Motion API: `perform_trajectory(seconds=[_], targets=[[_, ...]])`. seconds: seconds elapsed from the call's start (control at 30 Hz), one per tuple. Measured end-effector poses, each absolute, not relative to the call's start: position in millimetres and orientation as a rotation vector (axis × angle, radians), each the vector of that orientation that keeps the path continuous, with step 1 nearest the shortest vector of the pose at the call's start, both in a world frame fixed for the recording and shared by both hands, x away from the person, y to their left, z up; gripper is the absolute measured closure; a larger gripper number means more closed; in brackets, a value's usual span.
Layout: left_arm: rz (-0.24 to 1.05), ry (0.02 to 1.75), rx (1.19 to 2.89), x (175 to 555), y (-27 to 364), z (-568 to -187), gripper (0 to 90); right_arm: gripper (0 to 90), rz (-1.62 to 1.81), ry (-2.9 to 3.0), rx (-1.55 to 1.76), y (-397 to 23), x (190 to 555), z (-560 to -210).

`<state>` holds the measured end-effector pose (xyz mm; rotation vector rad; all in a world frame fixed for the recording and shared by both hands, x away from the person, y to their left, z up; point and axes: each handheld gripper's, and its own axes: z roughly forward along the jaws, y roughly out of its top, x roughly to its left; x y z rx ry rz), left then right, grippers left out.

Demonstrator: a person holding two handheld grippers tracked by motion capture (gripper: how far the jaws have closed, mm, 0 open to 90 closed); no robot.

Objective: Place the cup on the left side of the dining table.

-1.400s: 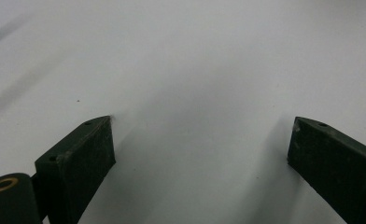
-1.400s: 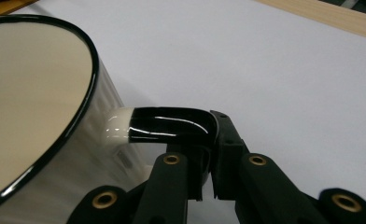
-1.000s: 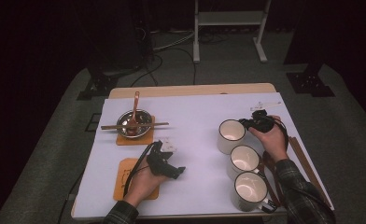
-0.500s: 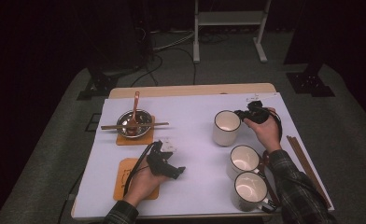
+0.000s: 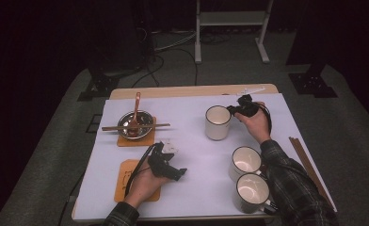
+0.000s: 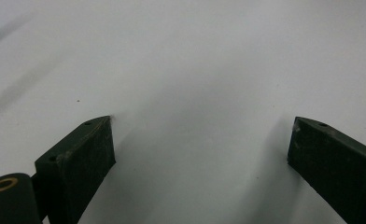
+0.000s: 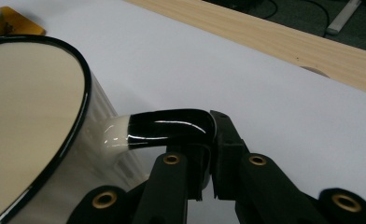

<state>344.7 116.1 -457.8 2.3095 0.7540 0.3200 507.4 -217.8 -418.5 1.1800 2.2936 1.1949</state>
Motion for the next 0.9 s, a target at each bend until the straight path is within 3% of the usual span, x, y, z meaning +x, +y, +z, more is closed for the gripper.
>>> perform_trajectory(seconds=[0.9], targets=[[0.320,0.753,2.309,345,116,-458,5.9,83.0,1.241,2.287,1.178,-213,514,-431]])
